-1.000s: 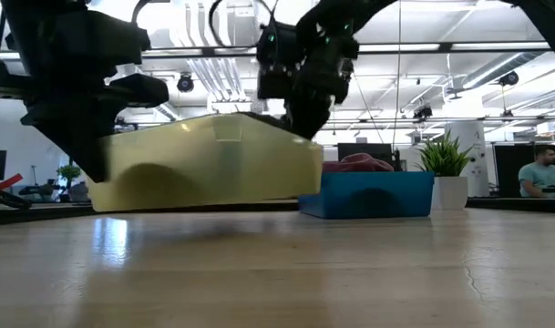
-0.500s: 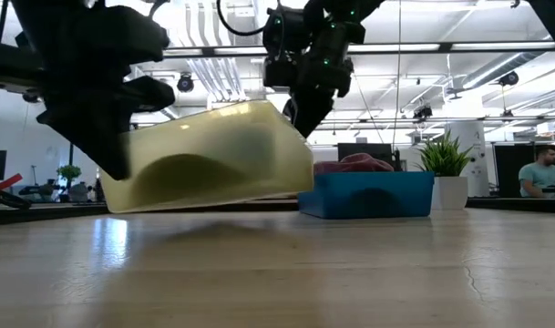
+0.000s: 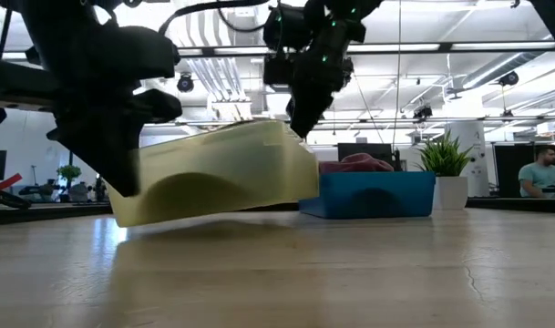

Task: Sort caps
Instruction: Adjust the black caps in the yellow bin, then adjust the bins

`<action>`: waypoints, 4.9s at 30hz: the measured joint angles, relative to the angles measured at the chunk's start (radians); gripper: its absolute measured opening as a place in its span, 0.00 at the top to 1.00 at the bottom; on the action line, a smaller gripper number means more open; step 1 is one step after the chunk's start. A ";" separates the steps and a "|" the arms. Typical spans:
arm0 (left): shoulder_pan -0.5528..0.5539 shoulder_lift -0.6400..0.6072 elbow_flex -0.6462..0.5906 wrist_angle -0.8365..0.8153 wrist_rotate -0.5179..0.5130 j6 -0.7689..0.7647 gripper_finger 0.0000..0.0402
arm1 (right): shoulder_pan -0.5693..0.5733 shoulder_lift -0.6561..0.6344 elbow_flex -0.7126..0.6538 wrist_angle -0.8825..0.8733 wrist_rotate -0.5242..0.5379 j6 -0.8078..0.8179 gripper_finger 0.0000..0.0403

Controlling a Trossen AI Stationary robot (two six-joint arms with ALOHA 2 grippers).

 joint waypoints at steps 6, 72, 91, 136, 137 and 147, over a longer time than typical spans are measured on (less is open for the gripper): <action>0.029 0.001 0.001 0.007 0.000 -0.011 1.00 | 0.000 -0.073 0.000 -0.019 -0.003 -0.079 0.35; 0.455 0.204 0.212 0.025 -0.072 0.299 0.83 | 0.068 -0.306 -0.551 0.127 0.101 0.019 0.52; 0.446 0.148 0.205 -0.060 -0.091 0.303 0.81 | 0.156 -0.260 -0.443 0.051 0.148 -0.246 0.73; 0.446 -0.053 0.169 -0.262 -0.124 0.155 0.81 | 0.164 -0.224 -0.468 0.116 0.208 0.084 0.58; 0.446 -0.053 0.169 -0.265 -0.124 0.155 0.81 | 0.164 -0.219 -0.471 0.118 0.208 0.082 0.58; 0.446 -0.053 0.169 -0.276 -0.124 0.110 0.81 | 0.136 -0.201 -0.476 0.135 0.208 -0.155 0.84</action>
